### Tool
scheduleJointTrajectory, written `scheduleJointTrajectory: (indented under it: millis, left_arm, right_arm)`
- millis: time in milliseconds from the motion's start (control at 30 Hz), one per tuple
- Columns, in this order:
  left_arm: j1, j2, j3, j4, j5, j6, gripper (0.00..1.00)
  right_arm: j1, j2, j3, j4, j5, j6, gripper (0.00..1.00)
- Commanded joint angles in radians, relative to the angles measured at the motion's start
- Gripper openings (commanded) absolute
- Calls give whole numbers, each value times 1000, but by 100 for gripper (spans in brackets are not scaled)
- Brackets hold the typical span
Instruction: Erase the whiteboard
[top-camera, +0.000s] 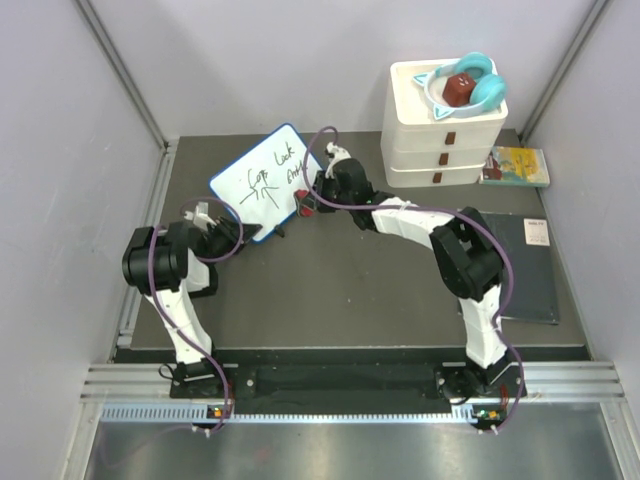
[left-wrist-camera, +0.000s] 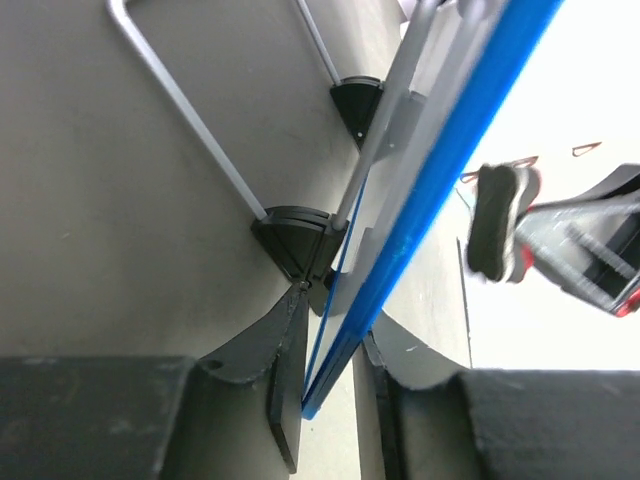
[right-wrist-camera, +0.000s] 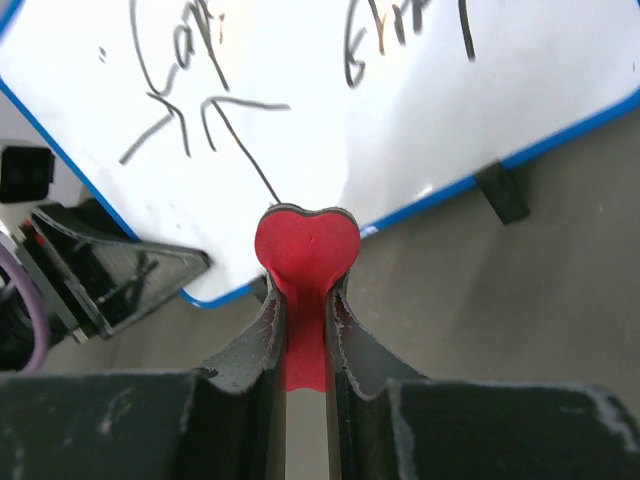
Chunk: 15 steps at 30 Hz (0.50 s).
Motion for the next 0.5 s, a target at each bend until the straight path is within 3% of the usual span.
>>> scheduleJointTrajectory:
  millis: [0,467]
  left_arm:
    - [-3,-41,-19,13,-27,33,24]
    - [-14,-79,-37,-99,-22,62,13]
  right_arm:
    - [14,21,104,71,20,14,0]
    - [90,181,342,2,112,-17,0]
